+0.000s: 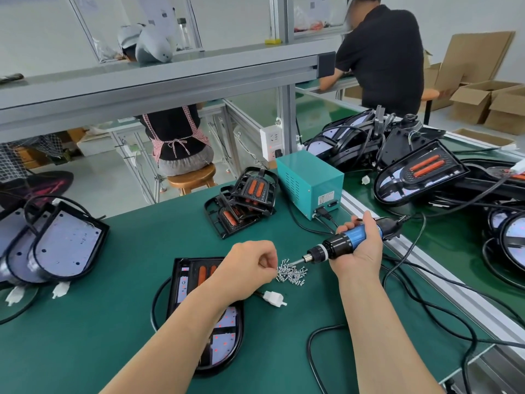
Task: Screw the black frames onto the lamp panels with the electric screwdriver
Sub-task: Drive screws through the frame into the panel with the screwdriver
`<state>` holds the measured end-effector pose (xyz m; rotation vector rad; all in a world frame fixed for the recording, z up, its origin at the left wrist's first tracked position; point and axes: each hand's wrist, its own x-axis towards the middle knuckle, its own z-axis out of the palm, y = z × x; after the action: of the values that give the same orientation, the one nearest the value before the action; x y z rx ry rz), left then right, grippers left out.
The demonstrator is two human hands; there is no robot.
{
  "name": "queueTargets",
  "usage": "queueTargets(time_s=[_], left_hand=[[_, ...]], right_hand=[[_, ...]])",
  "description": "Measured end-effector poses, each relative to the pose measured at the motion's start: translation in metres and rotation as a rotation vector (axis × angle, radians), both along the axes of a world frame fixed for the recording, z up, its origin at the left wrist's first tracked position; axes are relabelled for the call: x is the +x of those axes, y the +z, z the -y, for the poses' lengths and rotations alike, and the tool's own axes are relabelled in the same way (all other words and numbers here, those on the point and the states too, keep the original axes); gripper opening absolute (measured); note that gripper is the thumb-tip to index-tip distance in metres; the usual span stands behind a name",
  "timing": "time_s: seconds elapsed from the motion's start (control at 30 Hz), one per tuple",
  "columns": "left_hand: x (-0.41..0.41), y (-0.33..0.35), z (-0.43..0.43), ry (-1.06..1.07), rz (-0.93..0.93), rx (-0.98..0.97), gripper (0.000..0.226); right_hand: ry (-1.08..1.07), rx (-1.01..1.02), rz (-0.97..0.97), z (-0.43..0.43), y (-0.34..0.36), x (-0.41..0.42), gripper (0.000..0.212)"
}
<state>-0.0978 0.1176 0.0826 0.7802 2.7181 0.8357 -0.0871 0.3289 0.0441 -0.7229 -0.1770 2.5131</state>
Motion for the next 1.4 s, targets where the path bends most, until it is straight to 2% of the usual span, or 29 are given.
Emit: queueTargets(time_s=[0.1,0.17,0.37,0.63,0.8,1.17,1.4], left_hand=[[0.018,0.005,0.014,0.077,0.192,0.330,0.019],[0.029,0.004,0.023,0.148,0.253,0.509,0.020],[0.054,0.008,0.045,0.230,0.299,0.747,0.027],[0.071,0.016,0.059,0.223,0.321,0.800,0.030],[0.080,0.022,0.068,0.240,0.326,0.811,0.023],[0.089,0.025,0.087,0.263,0.300,0.839,0.031],[0.096,0.026,0.089,0.295,0.147,0.731,0.034]], right_hand=[[0.022,0.000,-0.030,0.008,0.008,0.005,0.017],[0.043,0.025,-0.063,0.017,0.016,0.009,0.017],[0.087,0.182,-0.108,0.048,0.045,0.021,0.017],[0.091,0.236,-0.161,0.070,0.071,0.034,0.018],[0.111,0.260,-0.150,0.079,0.076,0.039,0.020],[0.132,0.296,-0.138,0.099,0.086,0.048,0.020],[0.089,0.346,-0.147,0.108,0.086,0.051,0.017]])
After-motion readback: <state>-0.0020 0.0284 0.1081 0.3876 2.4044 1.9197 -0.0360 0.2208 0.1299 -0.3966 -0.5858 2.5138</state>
